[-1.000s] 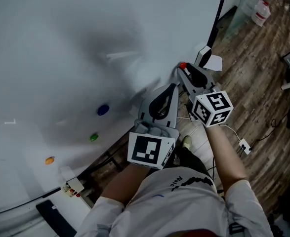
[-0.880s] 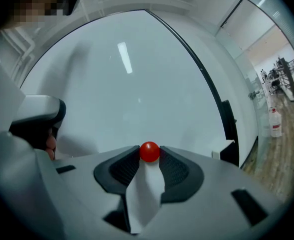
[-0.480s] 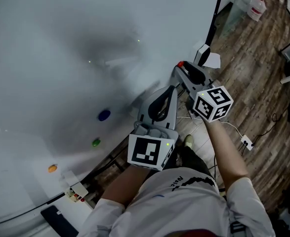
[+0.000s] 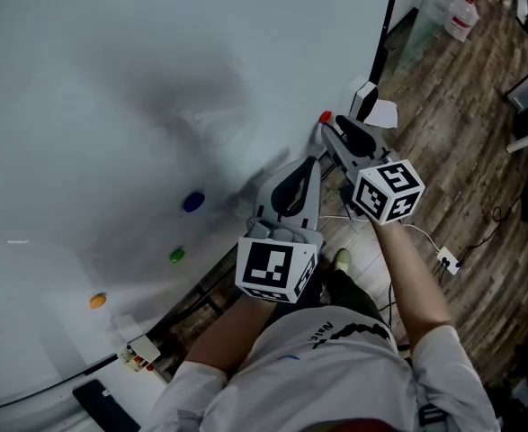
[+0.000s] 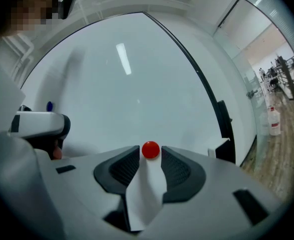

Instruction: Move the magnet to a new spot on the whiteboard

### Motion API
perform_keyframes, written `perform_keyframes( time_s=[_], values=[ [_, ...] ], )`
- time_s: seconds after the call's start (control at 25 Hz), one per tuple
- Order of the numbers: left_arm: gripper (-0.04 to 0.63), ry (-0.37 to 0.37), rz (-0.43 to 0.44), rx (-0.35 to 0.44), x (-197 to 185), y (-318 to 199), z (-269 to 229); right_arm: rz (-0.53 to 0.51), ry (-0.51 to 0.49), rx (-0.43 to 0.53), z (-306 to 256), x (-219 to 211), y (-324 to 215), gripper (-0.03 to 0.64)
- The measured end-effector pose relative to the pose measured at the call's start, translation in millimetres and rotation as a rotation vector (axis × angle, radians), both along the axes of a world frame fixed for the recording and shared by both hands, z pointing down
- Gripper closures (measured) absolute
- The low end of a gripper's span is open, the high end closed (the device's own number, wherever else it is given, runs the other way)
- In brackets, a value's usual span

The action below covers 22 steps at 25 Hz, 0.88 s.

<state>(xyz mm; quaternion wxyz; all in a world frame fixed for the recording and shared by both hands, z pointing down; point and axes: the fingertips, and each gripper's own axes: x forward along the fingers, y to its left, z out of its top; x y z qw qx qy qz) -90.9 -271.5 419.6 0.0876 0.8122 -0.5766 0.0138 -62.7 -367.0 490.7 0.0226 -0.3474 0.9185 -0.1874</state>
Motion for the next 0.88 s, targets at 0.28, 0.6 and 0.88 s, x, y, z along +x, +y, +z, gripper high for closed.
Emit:
perform_keyframes(
  time_s=[0.28, 0.6, 0.88],
  values=[
    [0.583, 0.021, 0.003, -0.021, 7, 1, 9, 0.026, 0.071, 0.027, -8, 19, 17, 0.488],
    [0.583, 0.041, 0.022, 0.004, 21, 11, -9, 0.028, 0.105, 0.099, -50, 37, 49, 0.538],
    [0.583, 0.056, 0.038, 0.038, 33, 20, -28, 0.017, 0.093, 0.156, -92, 50, 80, 0.582]
  ],
)
